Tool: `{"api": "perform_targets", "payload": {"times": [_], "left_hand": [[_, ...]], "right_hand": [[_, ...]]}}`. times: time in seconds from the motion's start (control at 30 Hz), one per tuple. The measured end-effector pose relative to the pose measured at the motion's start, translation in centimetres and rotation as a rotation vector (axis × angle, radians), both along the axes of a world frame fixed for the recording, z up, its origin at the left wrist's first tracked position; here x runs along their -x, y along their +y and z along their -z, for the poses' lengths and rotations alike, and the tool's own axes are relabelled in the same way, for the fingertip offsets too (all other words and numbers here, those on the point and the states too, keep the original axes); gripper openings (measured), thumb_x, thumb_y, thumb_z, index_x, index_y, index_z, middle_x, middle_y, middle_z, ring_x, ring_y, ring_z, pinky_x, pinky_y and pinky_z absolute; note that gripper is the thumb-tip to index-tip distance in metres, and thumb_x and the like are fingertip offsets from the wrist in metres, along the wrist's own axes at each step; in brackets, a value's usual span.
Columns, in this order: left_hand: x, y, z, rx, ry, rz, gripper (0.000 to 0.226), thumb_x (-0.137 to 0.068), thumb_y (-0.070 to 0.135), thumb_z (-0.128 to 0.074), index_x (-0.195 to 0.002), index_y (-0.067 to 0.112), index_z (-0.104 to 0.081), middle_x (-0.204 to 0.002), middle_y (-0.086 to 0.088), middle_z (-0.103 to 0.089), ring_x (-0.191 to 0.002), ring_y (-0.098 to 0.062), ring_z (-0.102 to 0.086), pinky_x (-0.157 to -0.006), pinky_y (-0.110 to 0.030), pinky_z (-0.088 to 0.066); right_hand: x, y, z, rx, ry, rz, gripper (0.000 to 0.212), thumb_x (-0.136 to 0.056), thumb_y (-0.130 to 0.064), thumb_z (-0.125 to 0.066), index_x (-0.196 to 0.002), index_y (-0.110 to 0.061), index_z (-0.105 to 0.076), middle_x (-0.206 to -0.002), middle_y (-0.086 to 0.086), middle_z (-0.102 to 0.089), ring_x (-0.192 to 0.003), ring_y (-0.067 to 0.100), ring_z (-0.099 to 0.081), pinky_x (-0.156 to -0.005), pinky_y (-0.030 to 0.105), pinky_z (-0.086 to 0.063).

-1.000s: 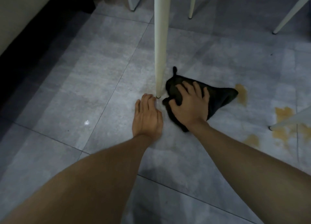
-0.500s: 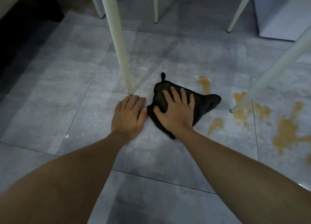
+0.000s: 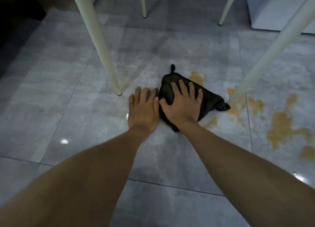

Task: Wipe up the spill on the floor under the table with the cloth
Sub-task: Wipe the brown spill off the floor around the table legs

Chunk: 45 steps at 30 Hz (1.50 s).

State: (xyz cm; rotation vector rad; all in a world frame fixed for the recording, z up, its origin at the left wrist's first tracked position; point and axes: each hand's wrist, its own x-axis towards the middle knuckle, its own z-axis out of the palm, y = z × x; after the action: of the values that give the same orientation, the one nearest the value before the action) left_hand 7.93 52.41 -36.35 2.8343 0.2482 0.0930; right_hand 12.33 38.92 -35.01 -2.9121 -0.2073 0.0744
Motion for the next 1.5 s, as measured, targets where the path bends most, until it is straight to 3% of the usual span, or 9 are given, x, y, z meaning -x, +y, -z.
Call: {"api": "perform_targets", "payload": {"times": [0.33,0.57,0.7,0.8,0.87,1.03,1.17,1.33,1.5], "left_hand": [[0.0,-0.1,-0.3,-0.052,0.129,0.039,0.056,-0.106,0.045,-0.010,-0.160,0.032,-0.008,-0.169,0.003,-0.007,-0.156,-0.027,0.007,-0.125,-0.048,0.002],[0.1,0.8,-0.9,0.171,0.037,0.060,0.051,-0.102,0.016,-0.028,-0.152,0.011,-0.028,-0.165,-0.006,-0.025,-0.156,-0.026,-0.005,-0.127,-0.042,-0.002],[0.2,0.5,-1.6,0.268,0.018,0.018,0.060,-0.096,0.003,-0.032,-0.154,0.011,-0.024,-0.165,-0.010,-0.024,-0.156,-0.023,-0.004,-0.127,-0.034,0.001],[-0.3,0.8,-1.9,0.339,0.001,-0.034,0.058,-0.092,-0.004,-0.037,-0.146,0.016,-0.035,-0.157,-0.008,-0.034,-0.147,-0.029,-0.024,-0.123,-0.040,-0.023],[-0.7,1.2,-1.5,0.361,-0.059,-0.028,0.053,-0.087,-0.005,-0.041,-0.135,0.016,-0.043,-0.142,-0.007,-0.047,-0.130,-0.030,-0.041,-0.110,-0.046,-0.039],[0.5,1.7,-1.2,0.386,-0.109,0.043,0.046,-0.091,-0.004,-0.048,-0.135,0.009,-0.051,-0.135,-0.013,-0.055,-0.123,-0.028,-0.051,-0.103,-0.039,-0.044],[2.6,4.0,-1.5,0.345,-0.161,0.044,0.037,-0.091,-0.006,-0.050,-0.125,0.003,-0.062,-0.128,-0.018,-0.058,-0.121,-0.034,-0.053,-0.104,-0.040,-0.043],[10.0,8.1,-0.4,-0.095,-0.068,-0.060,0.044,-0.103,0.028,-0.038,-0.143,0.017,-0.050,-0.147,-0.012,-0.049,-0.139,-0.043,-0.035,-0.112,-0.054,-0.031],[12.0,9.4,-0.1,0.104,-0.036,-0.099,0.051,-0.101,0.020,-0.032,-0.151,0.013,-0.043,-0.160,-0.010,-0.037,-0.151,-0.038,-0.022,-0.124,-0.048,-0.015]], "right_hand": [[-6.0,-2.9,-0.2,-0.012,0.060,0.323,0.090,-0.088,-0.076,-0.037,-0.159,-0.022,-0.023,-0.168,0.011,-0.018,-0.153,0.041,-0.009,-0.122,0.060,-0.001],[-2.3,0.1,-0.2,-0.020,-0.007,-0.186,0.071,-0.090,-0.063,-0.036,-0.153,-0.031,-0.035,-0.164,0.000,-0.032,-0.151,0.030,-0.022,-0.123,0.054,-0.008],[-2.3,-4.3,0.0,0.043,0.007,-0.113,0.073,-0.089,-0.068,-0.035,-0.152,-0.032,-0.036,-0.164,0.001,-0.031,-0.151,0.030,-0.022,-0.123,0.054,-0.010],[-4.0,-1.9,-0.3,0.084,0.040,0.046,0.077,-0.091,-0.071,-0.031,-0.157,-0.031,-0.026,-0.167,0.002,-0.022,-0.153,0.033,-0.014,-0.123,0.056,-0.005],[-2.5,1.0,-0.4,0.055,0.037,-0.009,0.076,-0.091,-0.067,-0.032,-0.157,-0.030,-0.028,-0.167,0.002,-0.024,-0.152,0.034,-0.016,-0.122,0.057,-0.006],[5.8,-0.1,0.1,-0.018,0.004,-0.146,0.068,-0.093,-0.058,-0.034,-0.155,-0.030,-0.035,-0.164,0.002,-0.032,-0.152,0.031,-0.021,-0.123,0.054,-0.005],[6.3,-4.6,-0.4,0.061,0.029,-0.230,0.072,-0.090,-0.066,-0.031,-0.154,-0.032,-0.034,-0.165,0.000,-0.030,-0.152,0.029,-0.021,-0.124,0.053,-0.007],[5.3,1.8,-0.7,0.076,0.092,-0.042,0.078,-0.092,-0.070,-0.026,-0.159,-0.031,-0.019,-0.169,0.002,-0.016,-0.154,0.034,-0.009,-0.122,0.058,-0.001],[15.1,2.0,-0.6,-0.075,-0.018,-0.456,0.069,-0.089,-0.065,-0.043,-0.148,-0.030,-0.048,-0.159,0.004,-0.041,-0.147,0.036,-0.031,-0.121,0.058,-0.013]]}}
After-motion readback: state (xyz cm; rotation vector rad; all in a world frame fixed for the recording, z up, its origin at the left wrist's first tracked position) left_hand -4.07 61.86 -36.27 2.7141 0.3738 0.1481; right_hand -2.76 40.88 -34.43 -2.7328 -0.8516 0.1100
